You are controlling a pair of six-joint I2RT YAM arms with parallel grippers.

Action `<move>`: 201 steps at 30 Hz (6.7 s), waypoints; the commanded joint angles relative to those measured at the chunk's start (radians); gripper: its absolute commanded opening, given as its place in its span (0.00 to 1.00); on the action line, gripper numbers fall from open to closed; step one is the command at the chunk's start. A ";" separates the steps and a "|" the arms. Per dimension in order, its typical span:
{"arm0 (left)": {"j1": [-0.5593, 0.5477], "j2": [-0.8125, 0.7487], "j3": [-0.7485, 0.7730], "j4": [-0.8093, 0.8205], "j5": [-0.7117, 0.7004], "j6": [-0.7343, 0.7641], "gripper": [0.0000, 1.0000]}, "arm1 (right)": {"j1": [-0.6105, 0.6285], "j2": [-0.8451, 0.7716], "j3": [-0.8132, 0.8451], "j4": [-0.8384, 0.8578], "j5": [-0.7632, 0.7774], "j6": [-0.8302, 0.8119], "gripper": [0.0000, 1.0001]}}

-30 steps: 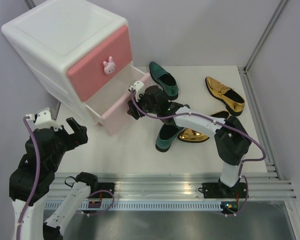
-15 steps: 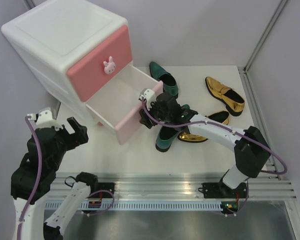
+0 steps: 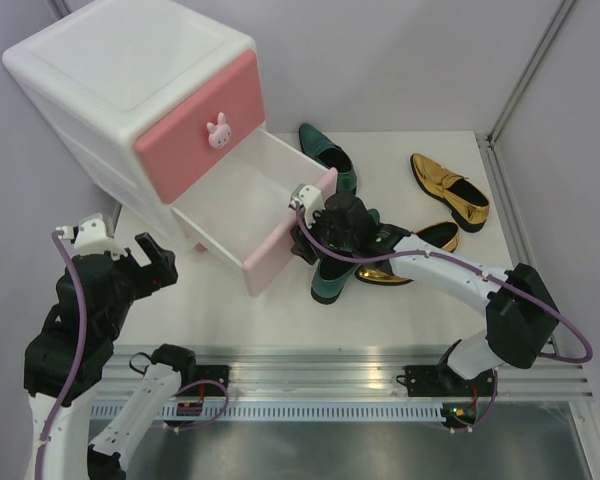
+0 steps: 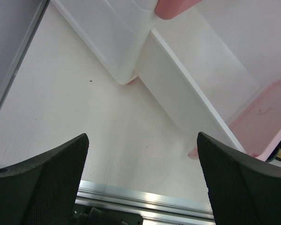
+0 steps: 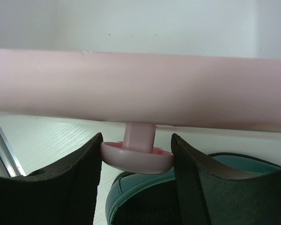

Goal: Place and organize the shoes in the shoe cabinet

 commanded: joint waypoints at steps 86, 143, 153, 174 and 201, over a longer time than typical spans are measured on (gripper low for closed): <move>-0.003 0.109 -0.065 0.082 -0.016 0.029 1.00 | -0.607 0.676 0.877 -0.407 0.109 0.187 0.01; -0.003 0.073 -0.056 0.095 -0.013 0.095 1.00 | -0.541 0.655 0.676 -0.462 0.060 -0.250 0.01; -0.003 0.073 -0.041 0.102 0.007 0.086 1.00 | -0.544 0.420 0.679 -0.437 0.162 -0.277 0.01; -0.003 0.089 0.058 0.125 0.045 0.095 1.00 | -0.397 -0.078 0.703 -0.460 0.130 0.208 0.00; -0.003 0.024 0.070 0.102 0.027 0.112 1.00 | 0.145 0.003 0.527 0.031 0.445 0.858 0.01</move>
